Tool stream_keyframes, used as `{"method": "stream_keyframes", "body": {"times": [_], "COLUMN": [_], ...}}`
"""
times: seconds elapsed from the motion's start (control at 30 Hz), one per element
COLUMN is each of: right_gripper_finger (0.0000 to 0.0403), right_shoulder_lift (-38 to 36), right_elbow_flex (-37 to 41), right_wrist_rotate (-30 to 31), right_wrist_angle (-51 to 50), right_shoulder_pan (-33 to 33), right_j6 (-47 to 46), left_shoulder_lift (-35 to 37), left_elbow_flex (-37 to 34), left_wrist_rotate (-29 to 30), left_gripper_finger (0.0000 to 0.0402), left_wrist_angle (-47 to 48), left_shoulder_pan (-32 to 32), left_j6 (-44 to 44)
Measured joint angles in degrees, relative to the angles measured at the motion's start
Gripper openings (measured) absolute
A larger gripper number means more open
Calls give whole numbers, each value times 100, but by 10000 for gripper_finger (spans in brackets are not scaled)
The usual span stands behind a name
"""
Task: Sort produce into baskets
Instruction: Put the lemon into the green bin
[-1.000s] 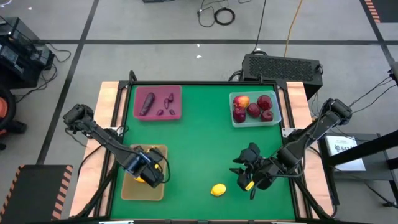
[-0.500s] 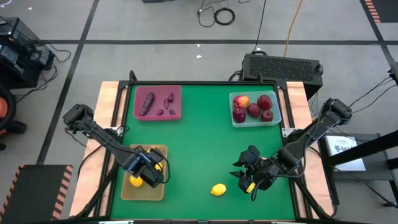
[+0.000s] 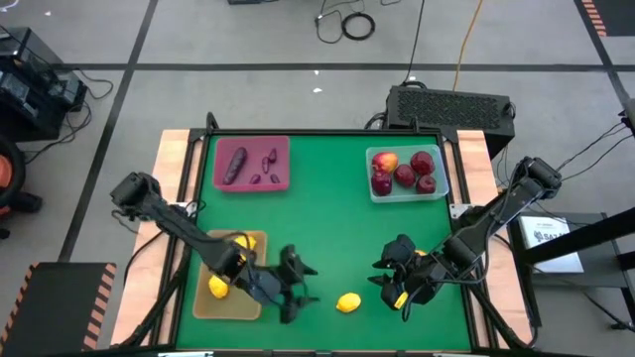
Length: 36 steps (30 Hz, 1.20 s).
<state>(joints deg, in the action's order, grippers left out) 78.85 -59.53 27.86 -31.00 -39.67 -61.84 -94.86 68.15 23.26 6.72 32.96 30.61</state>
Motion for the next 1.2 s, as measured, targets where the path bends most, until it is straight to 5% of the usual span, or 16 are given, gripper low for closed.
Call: {"method": "stream_keyframes", "body": {"times": [0.13,0.47,0.73,1.0,1.2], "right_gripper_finger": [185,185,185,185,185], "right_shoulder_lift": [0,0,0,0,2], "right_elbow_flex": [2,0,0,0,0], "right_wrist_rotate": [-130,-411,-580,-507,-242], "right_wrist_angle": [-5,-191,-753,-874,-864], "right_shoulder_pan": [-45,-440,-673,-671,-595], "right_j6": [19,-4,-51,4,93], "left_shoulder_lift": [-722,-2613,-3636,-3730,-3775], "left_elbow_flex": [1,1496,3042,3139,3139], "left_wrist_rotate": [86,98,554,675,546], "left_gripper_finger": [320,320,320,313,300], "left_wrist_angle": [-1268,-1592,-135,966,967], "left_shoulder_pan": [-91,-243,-220,-218,-218], "left_j6": [-1304,-1447,-155,915,942]}}
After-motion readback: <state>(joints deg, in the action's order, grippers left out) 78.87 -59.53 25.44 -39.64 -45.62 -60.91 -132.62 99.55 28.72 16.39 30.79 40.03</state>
